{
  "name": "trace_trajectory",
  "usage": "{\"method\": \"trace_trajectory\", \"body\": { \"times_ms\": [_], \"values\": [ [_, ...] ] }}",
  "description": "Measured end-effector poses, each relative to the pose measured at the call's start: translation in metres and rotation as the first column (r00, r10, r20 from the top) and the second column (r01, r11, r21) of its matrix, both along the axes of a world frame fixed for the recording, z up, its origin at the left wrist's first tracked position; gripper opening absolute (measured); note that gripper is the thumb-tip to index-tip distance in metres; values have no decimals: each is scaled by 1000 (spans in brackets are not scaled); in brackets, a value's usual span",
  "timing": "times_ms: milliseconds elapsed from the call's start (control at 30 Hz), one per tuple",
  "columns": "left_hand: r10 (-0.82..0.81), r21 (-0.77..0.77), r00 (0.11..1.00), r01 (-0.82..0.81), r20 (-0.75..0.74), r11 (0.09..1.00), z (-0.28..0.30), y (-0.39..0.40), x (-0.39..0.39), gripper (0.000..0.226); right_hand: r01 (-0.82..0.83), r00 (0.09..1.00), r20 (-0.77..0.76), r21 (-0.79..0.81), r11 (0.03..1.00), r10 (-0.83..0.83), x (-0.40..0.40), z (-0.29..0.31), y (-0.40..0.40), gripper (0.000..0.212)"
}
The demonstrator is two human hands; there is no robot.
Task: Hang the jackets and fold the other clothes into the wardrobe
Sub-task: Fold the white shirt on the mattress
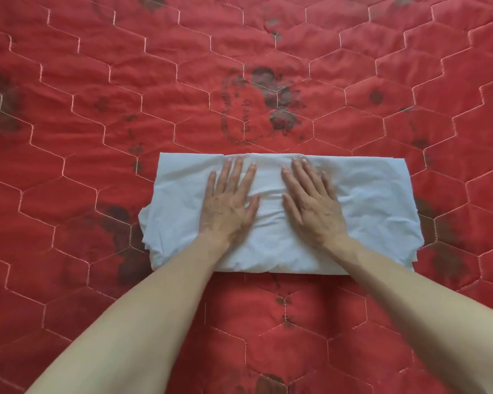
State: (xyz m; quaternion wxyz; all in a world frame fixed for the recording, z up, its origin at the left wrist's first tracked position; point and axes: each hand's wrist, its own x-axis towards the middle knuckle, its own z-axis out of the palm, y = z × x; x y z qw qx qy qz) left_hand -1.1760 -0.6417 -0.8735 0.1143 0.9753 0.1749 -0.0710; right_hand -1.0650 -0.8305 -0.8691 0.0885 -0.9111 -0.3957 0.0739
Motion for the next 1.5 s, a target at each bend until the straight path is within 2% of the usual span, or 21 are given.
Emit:
{"method": "trace_trajectory", "body": {
  "times_ms": [67, 267, 400, 500, 600, 700, 767, 833, 933, 967, 1000, 1033, 1067, 1100, 1133, 1200, 1233, 1267, 1333, 1400, 1500],
  "values": [
    [80, 6, 997, -80, 2, 997, -1, 14, -18, 67, 3, 1000, 5, -7, 1000, -2, 6, 1, -30, 59],
    [220, 24, 975, -219, -19, 975, 5, 36, -73, 65, 354, 935, -9, -69, 933, -355, 14, 11, -100, 62],
    [430, 98, 898, -421, -98, 902, 8, 22, -78, 66, 633, 772, -51, -38, 774, -634, 8, 14, -125, 66],
    [473, 99, 870, -463, -143, 881, 11, 14, -71, 70, 625, 775, -94, -35, 780, -625, 5, 17, -138, 69],
    [370, 91, 924, -362, -93, 928, 14, -4, -66, 67, 622, 774, -159, 15, 783, -613, 3, 25, -144, 75],
    [81, 14, 997, -80, -21, 997, 16, -46, -59, 69, 732, 676, -252, 125, 669, -693, -8, 34, -141, 81],
    [-109, -20, 994, 109, -4, 994, 16, -78, -53, 67, 799, 594, -332, 143, 584, -732, -11, 40, -139, 89],
    [-220, -59, 975, 219, -20, 974, 18, -108, -48, 65, 860, 490, -458, 111, 499, -742, -7, 49, -139, 93],
    [-270, -70, 955, 263, -126, 962, 21, -137, -42, 66, 893, 377, -583, 23, 449, -720, 7, 62, -143, 80],
    [-261, -78, 952, 252, -158, 965, 24, -140, -40, 66, 907, 311, -660, -7, 420, -684, 12, 68, -143, 76],
    [-249, -94, 952, 235, -180, 967, 28, -142, -38, 65, 928, 204, -768, -46, 370, -607, 16, 73, -143, 72],
    [-242, -120, 952, 222, -188, 968, 31, -140, -36, 65, 943, 50, -873, -119, 312, -485, 18, 78, -142, 68],
    [-241, -155, 953, 214, -185, 964, 35, -137, -36, 64, 939, -119, -934, -216, 268, -337, 18, 83, -140, 62],
    [-244, -202, 955, 209, -171, 957, 38, -132, -36, 63, 925, -243, -948, -290, 244, -204, 16, 89, -138, 56],
    [-238, -268, 960, 194, -145, 944, 41, -127, -36, 62, 918, -299, -947, -320, 235, -121, 12, 93, -134, 52],
    [-146, -477, 987, 94, -73, 874, 50, -115, -36, 60, 932, -292, -955, -297, 206, -55, 5, 99, -123, 50],
    [-48, -599, 997, 5, -56, 800, 55, -110, -37, 58, 952, -257, -966, -260, 161, -40, 0, 101, -115, 47],
    [67, -711, 996, -92, -64, 697, 61, -106, -36, 56, 974, -191, -980, -195, 117, -50, -6, 103, -104, 44],
    [294, -851, 945, -270, -144, 450, 72, -97, -34, 51, 996, 10, -982, -6, 88, -188, -18, 109, -78, 38],
    [448, -886, 850, -406, -277, 222, 80, -85, -27, 52, 977, 196, -908, 150, 150, -371, -32, 114, -50, 35],
    [564, -853, 661, -495, -494, -167, 82, -54, -28, 38, 875, 468, -731, 305, 376, -496, -58, 129, -4, 18]
  ]
}}
